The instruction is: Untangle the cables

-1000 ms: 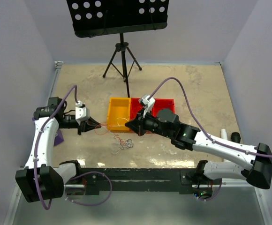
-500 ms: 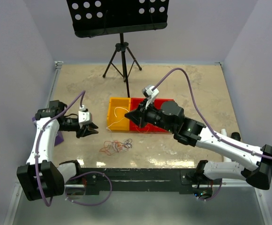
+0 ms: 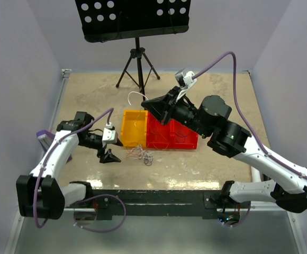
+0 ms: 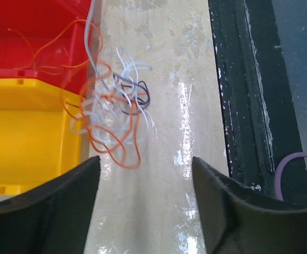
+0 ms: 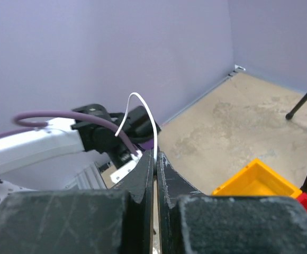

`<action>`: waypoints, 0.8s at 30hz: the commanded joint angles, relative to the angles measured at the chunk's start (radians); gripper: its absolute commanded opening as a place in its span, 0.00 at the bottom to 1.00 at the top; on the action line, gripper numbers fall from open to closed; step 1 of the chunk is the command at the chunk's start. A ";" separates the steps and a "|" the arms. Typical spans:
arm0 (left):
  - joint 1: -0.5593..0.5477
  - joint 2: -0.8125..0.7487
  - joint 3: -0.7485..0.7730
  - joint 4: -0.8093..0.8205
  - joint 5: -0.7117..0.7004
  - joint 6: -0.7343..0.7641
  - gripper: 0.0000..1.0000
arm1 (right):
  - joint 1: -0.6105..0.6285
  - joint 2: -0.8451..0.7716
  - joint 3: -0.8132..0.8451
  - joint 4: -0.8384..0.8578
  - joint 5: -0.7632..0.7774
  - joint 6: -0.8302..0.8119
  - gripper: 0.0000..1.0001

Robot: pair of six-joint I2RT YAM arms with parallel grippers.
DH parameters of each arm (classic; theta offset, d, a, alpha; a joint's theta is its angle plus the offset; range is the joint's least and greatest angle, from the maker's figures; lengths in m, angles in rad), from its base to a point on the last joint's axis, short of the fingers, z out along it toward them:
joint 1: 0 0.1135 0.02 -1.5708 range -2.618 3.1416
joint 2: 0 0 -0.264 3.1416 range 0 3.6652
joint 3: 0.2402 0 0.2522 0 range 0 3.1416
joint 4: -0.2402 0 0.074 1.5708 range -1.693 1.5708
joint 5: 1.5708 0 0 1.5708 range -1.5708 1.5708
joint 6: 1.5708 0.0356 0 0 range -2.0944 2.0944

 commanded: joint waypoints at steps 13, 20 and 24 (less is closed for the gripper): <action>-0.080 0.143 0.031 0.380 0.149 -0.304 1.00 | -0.001 0.012 0.110 -0.016 -0.013 -0.015 0.00; -0.191 0.194 0.040 0.283 0.074 -0.152 0.98 | -0.001 0.033 0.219 -0.059 0.018 -0.046 0.00; -0.205 0.209 0.027 0.312 0.069 -0.164 0.95 | -0.001 0.044 0.286 -0.074 0.023 -0.057 0.00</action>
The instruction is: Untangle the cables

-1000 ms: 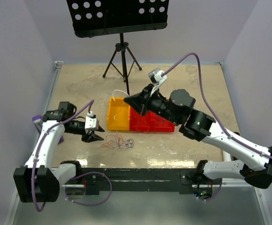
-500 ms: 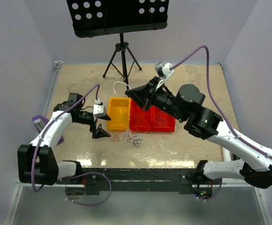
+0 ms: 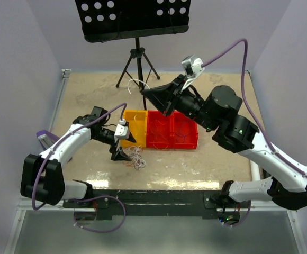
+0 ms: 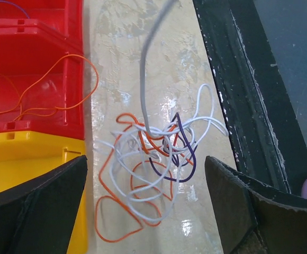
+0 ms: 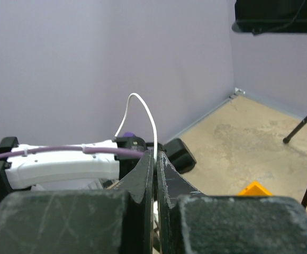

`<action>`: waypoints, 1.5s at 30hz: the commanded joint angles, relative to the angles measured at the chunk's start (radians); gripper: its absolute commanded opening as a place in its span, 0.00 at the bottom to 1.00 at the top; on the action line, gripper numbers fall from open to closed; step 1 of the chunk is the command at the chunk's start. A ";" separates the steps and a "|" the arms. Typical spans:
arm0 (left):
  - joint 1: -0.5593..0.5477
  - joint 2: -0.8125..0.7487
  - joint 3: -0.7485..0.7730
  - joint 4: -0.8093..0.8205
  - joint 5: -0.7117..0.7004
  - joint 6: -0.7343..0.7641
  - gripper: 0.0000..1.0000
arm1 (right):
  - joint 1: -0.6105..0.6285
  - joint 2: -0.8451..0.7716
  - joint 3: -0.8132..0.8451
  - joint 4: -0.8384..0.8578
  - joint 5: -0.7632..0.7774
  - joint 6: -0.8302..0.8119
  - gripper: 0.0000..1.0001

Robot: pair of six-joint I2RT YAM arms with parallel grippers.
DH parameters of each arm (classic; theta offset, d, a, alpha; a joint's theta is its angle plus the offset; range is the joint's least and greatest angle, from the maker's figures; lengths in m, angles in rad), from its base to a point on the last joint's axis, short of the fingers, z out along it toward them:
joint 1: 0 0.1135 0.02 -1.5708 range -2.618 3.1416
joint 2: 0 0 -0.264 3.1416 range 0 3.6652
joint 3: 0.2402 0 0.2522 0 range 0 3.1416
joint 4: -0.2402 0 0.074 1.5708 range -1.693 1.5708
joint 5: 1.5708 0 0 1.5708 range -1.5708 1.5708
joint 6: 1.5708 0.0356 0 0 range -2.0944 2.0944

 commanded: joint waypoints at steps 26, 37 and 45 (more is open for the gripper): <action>-0.013 -0.048 -0.015 0.047 -0.096 0.022 0.00 | -0.002 -0.019 0.362 -0.073 0.074 -0.048 0.00; -0.016 -0.073 -0.099 0.604 0.259 -0.631 1.00 | -0.002 0.018 0.373 -0.015 0.003 0.009 0.00; -0.032 0.044 -0.002 -0.008 0.380 -0.022 1.00 | -0.001 0.084 0.477 0.051 -0.023 0.036 0.00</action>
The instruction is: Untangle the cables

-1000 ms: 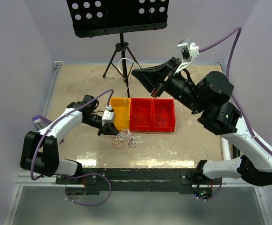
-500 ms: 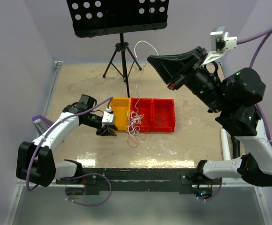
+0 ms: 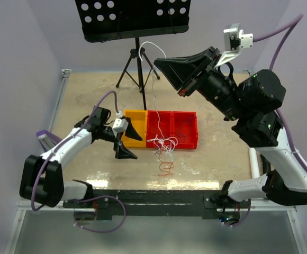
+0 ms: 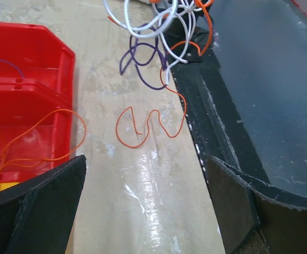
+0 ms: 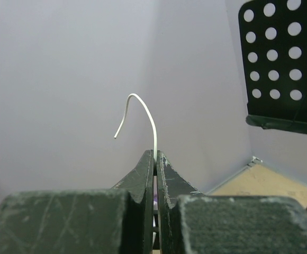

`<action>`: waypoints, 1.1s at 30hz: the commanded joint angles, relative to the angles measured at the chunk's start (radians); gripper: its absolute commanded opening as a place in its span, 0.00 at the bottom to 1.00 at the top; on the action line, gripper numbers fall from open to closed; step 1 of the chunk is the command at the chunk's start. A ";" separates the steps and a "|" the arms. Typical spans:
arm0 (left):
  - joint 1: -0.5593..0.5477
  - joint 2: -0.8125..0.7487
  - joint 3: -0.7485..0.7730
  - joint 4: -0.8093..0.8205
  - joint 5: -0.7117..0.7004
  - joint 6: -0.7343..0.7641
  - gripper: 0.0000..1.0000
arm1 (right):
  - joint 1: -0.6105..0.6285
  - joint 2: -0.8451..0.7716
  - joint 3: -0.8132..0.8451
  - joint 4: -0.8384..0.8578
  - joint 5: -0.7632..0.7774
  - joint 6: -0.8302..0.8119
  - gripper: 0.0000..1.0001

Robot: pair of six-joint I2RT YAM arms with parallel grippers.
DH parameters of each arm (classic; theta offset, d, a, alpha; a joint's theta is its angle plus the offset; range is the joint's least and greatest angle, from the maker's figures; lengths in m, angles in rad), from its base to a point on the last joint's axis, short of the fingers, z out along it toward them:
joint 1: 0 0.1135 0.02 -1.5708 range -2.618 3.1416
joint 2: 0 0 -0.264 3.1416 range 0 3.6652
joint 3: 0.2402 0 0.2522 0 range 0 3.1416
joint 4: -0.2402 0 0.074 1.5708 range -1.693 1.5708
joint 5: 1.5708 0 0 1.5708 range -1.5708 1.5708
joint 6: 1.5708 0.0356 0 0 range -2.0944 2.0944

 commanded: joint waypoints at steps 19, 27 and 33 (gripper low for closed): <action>-0.049 0.065 0.296 -0.821 0.325 0.842 1.00 | -0.002 0.189 0.289 0.138 -0.069 0.025 0.00; 0.017 0.048 0.512 -0.834 0.194 0.828 1.00 | -0.001 0.180 0.276 0.136 -0.072 0.030 0.00; 0.068 0.017 0.541 -0.763 0.104 0.732 1.00 | -0.001 0.145 0.229 0.121 -0.072 0.028 0.00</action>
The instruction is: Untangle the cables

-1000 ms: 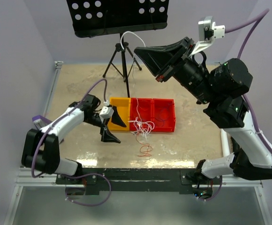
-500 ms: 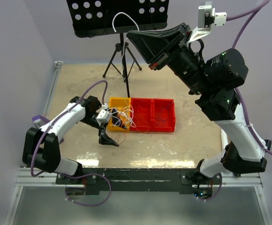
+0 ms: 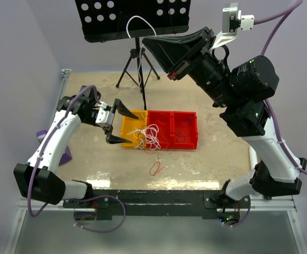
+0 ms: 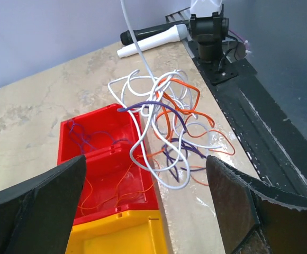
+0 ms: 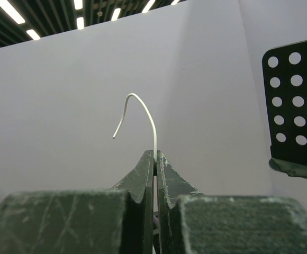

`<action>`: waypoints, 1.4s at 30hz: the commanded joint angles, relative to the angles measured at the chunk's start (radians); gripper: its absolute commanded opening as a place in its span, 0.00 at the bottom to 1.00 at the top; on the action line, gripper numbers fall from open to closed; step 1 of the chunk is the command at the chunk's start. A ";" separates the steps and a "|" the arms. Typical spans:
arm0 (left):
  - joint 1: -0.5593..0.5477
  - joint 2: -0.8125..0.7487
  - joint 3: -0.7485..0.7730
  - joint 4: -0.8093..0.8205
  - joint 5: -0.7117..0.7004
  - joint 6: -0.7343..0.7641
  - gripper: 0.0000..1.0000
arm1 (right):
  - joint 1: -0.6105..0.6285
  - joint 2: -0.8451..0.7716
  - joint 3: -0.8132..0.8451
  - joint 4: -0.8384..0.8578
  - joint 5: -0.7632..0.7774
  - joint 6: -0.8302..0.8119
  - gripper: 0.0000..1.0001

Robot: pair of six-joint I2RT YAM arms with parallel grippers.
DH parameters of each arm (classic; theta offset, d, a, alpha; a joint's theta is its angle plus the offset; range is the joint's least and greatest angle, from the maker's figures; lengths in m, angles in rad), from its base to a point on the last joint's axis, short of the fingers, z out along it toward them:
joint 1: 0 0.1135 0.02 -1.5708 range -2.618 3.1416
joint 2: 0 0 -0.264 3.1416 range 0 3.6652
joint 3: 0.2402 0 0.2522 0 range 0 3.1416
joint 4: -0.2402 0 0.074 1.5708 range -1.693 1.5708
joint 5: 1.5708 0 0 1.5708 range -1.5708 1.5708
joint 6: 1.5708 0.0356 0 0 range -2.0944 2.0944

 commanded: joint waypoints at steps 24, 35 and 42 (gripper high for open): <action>-0.026 -0.107 0.014 -0.028 0.096 0.013 0.00 | -0.002 0.015 0.017 0.023 -0.069 0.021 0.00; -0.026 -0.197 -0.234 0.187 -0.149 -0.107 0.00 | -0.001 -0.025 0.140 -0.061 0.000 -0.045 0.00; -0.025 -0.254 -0.397 0.331 -0.327 -0.168 0.00 | -0.001 -0.065 0.154 -0.098 0.052 -0.075 0.00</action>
